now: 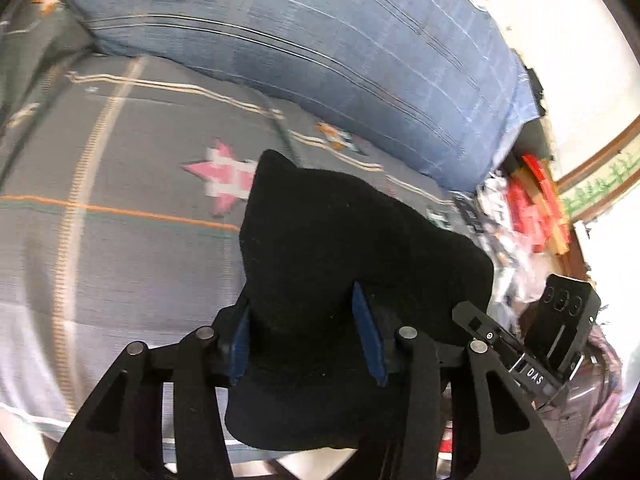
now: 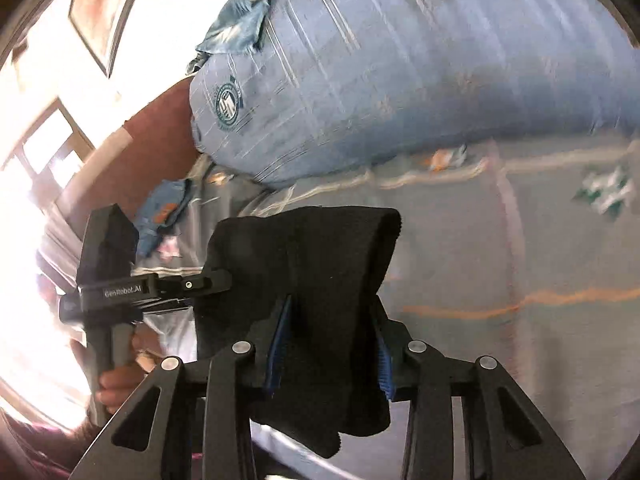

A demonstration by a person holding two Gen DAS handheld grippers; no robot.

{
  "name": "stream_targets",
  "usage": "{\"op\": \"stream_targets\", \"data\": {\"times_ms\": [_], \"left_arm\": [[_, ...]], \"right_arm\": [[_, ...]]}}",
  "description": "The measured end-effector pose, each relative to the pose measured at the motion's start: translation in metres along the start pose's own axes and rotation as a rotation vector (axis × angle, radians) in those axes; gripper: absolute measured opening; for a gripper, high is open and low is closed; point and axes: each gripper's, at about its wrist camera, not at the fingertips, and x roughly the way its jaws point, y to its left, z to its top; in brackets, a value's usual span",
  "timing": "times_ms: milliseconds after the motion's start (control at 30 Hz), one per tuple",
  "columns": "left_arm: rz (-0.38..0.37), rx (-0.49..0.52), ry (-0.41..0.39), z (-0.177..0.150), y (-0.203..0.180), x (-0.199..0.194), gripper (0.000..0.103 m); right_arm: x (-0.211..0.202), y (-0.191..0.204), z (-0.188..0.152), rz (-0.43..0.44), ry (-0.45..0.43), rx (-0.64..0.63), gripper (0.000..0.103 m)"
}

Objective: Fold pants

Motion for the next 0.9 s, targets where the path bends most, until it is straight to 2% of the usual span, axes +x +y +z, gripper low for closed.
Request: {"op": "stream_targets", "data": {"times_ms": [33, 100, 133, 167, 233, 300, 367, 400, 433, 533, 600, 700, 900], "left_arm": [[0.024, -0.009, 0.006, -0.003, 0.009, 0.001, 0.045], [0.103, -0.014, 0.053, -0.011, 0.027, 0.017, 0.045], [0.152, -0.007, 0.086, -0.016, 0.034, 0.028, 0.045], [0.166, 0.005, 0.115, -0.02, 0.039, 0.035, 0.046], [0.124, 0.018, 0.113, -0.025, 0.046, 0.028, 0.047], [0.106, 0.073, 0.086, -0.023, 0.043, 0.015, 0.048], [0.116, 0.122, 0.034, -0.017, 0.037, 0.004, 0.061], [0.122, 0.145, 0.007, -0.012, 0.031, 0.001, 0.08], [0.12, 0.17, -0.006, -0.009, 0.027, 0.0, 0.088], [0.168, 0.226, 0.002, 0.001, 0.022, 0.018, 0.088], [0.197, 0.217, 0.022, 0.005, 0.024, 0.028, 0.088], [0.181, 0.195, 0.032, 0.004, 0.028, 0.031, 0.088], [0.219, 0.216, 0.014, 0.001, 0.028, 0.026, 0.088]], "right_arm": [[0.013, -0.003, -0.006, -0.011, 0.027, 0.0, 0.04], [0.047, -0.009, -0.022, -0.109, 0.112, -0.019, 0.04], [0.059, -0.013, -0.029, -0.152, 0.146, -0.019, 0.045], [0.058, -0.018, -0.033, -0.13, 0.117, 0.014, 0.048], [0.048, -0.027, -0.032, -0.082, 0.108, 0.107, 0.049], [0.031, -0.029, -0.03, -0.089, 0.074, 0.13, 0.049], [0.012, -0.029, -0.026, -0.092, 0.02, 0.13, 0.049], [0.007, -0.029, -0.023, -0.088, 0.002, 0.137, 0.05], [0.004, -0.028, -0.022, -0.081, -0.005, 0.142, 0.053], [0.014, -0.023, -0.02, -0.091, 0.023, 0.13, 0.056], [0.027, -0.015, -0.02, -0.112, 0.059, 0.098, 0.056], [0.036, -0.009, -0.023, -0.118, 0.079, 0.075, 0.056], [0.043, -0.011, -0.023, -0.121, 0.087, 0.093, 0.057]]}}
